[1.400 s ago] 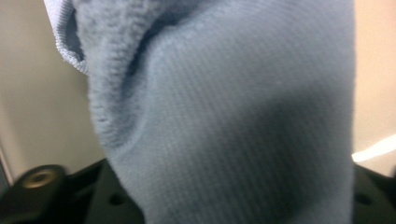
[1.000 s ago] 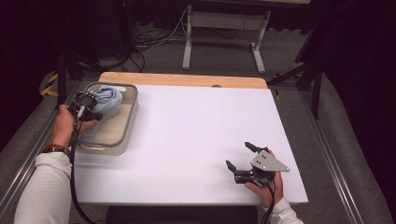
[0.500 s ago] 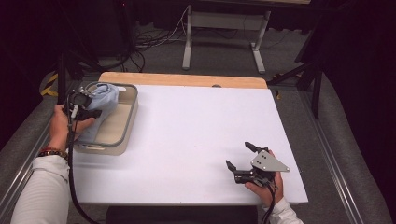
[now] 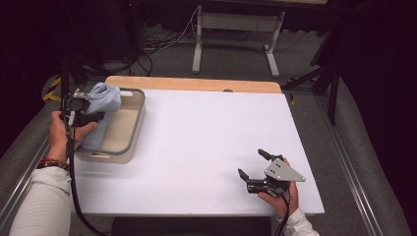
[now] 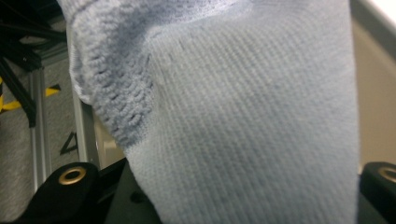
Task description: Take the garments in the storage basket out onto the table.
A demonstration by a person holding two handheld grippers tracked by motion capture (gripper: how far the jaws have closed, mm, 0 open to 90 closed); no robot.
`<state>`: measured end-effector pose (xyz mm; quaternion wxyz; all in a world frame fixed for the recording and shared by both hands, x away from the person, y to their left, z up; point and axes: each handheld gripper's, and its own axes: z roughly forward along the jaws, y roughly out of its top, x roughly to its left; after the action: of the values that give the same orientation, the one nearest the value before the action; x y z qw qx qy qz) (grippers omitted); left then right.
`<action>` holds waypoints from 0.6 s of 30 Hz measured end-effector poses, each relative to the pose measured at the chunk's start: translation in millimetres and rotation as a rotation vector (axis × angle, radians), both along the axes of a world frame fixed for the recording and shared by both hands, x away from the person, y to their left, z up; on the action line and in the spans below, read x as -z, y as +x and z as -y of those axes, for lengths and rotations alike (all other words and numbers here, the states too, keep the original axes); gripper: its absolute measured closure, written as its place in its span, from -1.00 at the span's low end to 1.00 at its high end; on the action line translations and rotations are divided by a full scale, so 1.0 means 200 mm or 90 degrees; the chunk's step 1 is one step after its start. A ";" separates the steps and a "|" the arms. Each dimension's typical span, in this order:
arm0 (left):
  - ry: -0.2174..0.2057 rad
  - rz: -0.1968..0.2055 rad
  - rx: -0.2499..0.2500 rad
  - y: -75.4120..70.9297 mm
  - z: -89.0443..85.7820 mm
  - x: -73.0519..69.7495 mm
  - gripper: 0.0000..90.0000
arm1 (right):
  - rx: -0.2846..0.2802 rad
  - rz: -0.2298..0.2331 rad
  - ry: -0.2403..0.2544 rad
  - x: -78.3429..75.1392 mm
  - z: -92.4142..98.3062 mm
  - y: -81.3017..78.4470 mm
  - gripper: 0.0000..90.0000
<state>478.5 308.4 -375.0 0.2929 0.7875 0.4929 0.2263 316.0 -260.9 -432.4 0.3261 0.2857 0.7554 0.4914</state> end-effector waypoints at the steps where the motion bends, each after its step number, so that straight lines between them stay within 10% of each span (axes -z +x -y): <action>1: -0.004 0.005 0.001 0.00 0.00 0.00 0.53 | 0.001 0.000 0.001 0.00 0.00 0.00 -0.80; 18: -0.041 0.083 0.008 -0.09 0.02 -0.11 0.53 | -0.001 0.005 -0.002 0.00 0.00 0.00 -0.79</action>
<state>460.9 304.4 -353.2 0.3508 0.7645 0.4747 0.2593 315.6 -261.4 -431.7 0.3294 0.2828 0.7550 0.4914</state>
